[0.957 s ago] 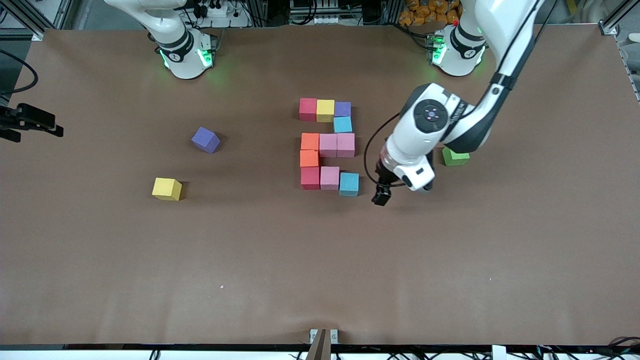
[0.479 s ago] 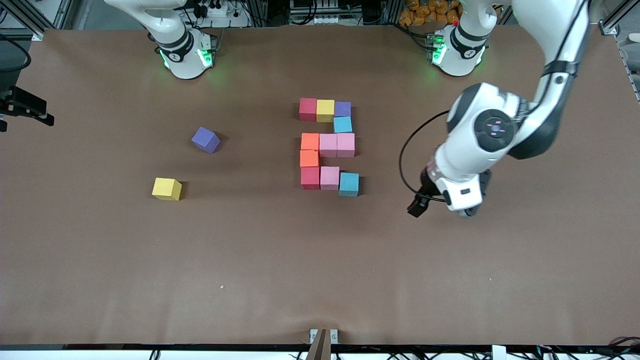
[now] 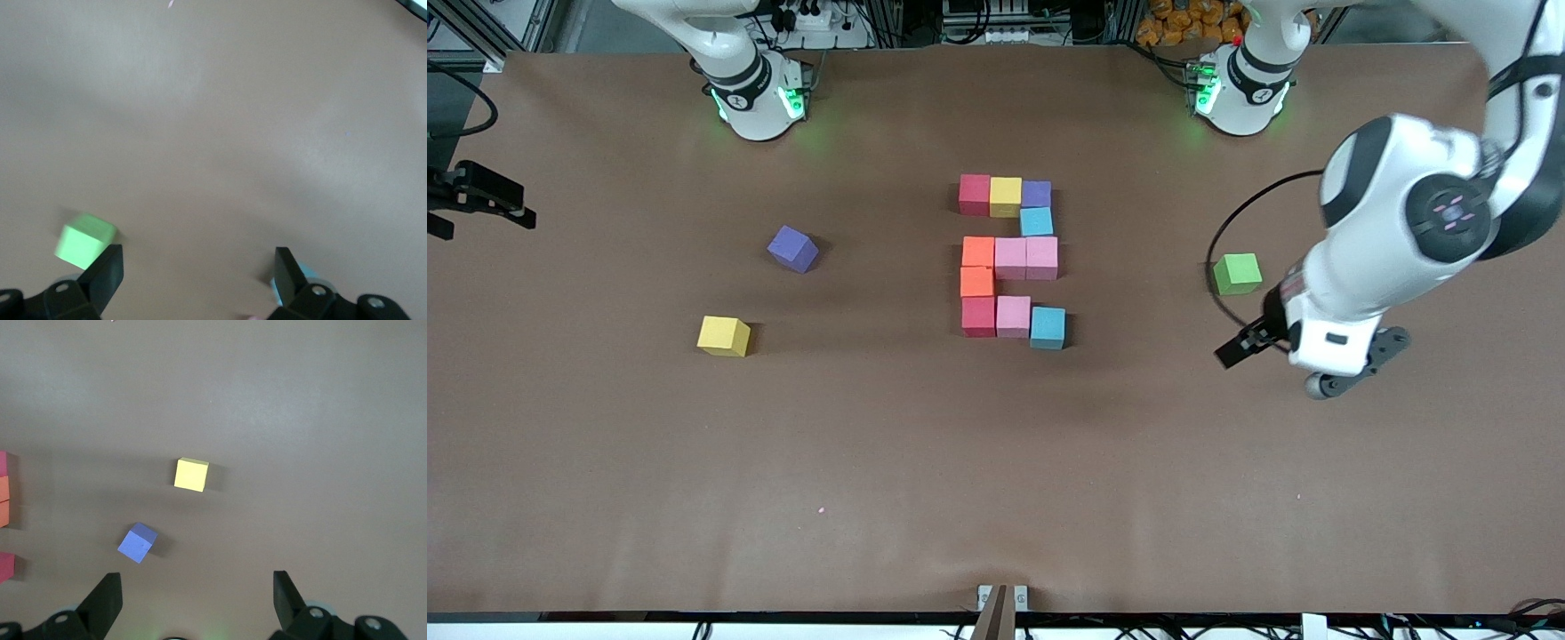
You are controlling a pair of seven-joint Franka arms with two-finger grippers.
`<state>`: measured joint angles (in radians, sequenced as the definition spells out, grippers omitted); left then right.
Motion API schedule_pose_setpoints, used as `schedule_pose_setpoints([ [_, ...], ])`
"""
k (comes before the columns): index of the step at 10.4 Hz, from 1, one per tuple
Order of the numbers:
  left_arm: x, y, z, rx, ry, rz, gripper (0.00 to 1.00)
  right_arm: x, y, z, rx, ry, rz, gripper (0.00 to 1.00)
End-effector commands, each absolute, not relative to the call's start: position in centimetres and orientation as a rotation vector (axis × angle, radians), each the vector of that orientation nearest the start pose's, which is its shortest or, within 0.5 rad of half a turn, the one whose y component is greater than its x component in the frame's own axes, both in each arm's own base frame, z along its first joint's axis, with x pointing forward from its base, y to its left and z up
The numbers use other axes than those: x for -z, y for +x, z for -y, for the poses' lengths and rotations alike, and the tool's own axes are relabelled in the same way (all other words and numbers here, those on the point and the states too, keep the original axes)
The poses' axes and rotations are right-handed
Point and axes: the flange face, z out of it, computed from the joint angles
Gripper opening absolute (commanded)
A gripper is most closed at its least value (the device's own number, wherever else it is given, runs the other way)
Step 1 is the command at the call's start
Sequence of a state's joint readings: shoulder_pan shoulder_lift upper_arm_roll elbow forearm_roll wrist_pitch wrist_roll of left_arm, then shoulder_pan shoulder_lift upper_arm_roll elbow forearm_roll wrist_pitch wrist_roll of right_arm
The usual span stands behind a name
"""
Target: Form number 2 with 11 blocks
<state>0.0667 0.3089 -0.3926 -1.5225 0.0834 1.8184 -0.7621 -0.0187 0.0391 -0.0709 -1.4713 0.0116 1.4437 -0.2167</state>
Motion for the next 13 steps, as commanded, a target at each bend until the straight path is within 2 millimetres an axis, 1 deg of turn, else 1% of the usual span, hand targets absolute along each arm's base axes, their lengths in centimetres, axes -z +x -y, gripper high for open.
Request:
schedule_pose_setpoints([
  [1, -54.8, 60.1, 14.7, 0.042, -3.105, 0.388, 1.0, -64.0, 54.5, 4.5, -0.085, -3.135, 0.196, 1.0],
  [2, -56.3, 59.2, 12.9, 0.013, -3.103, 0.323, 1.0, -64.1, 54.4, 4.4, -0.083, -3.136, 0.199, 1.0],
  [3, -58.6, 58.1, 10.6, 0.015, -3.093, 0.233, 1.0, -64.4, 54.3, 4.4, -0.076, -3.136, 0.203, 1.0],
  [4, -60.2, 56.9, 9.3, 0.006, -3.084, 0.166, 1.0, -64.3, 54.3, 4.3, -0.078, -3.135, 0.213, 1.0],
  [5, -61.5, 55.7, 7.7, -0.02, -3.083, 0.192, 1.0, -64.1, 54.2, 3.7, -0.088, -3.135, 0.23, 1.0],
  [6, -62.2, 55.3, 7.3, -0.013, -3.108, 0.21, 1.0, -64.0, 54.3, 3.6, -0.091, -3.134, 0.232, 1.0],
  [7, -62.7, 54.6, 7.8, -0.004, -3.11, 0.177, 1.0, -64.2, 54.1, 3.1, -0.086, -3.136, 0.246, 1.0],
  [8, -63.2, 54.3, 7.3, 0.006, -3.115, 0.09, 1.0, -64.6, 53.8, 3.0, -0.078, -3.142, 0.249, 1.0],
  [9, -63.5, 54.0, 5.5, 0.005, -3.124, 0.03, 1.0, -64.6, 53.8, 2.9, -0.079, -3.145, 0.253, 1.0],
  [11, -64.0, 54.0, 4.6, 0.018, -3.148, 0.033, 1.0, -64.3, 54.0, 2.9, -0.083, -3.144, 0.256, 1.0],
  [13, -64.0, 54.2, 4.7, 0.02, -3.153, 0.031, 1.0, -64.1, 54.1, 3.1, -0.086, -3.144, 0.249, 1.0],
])
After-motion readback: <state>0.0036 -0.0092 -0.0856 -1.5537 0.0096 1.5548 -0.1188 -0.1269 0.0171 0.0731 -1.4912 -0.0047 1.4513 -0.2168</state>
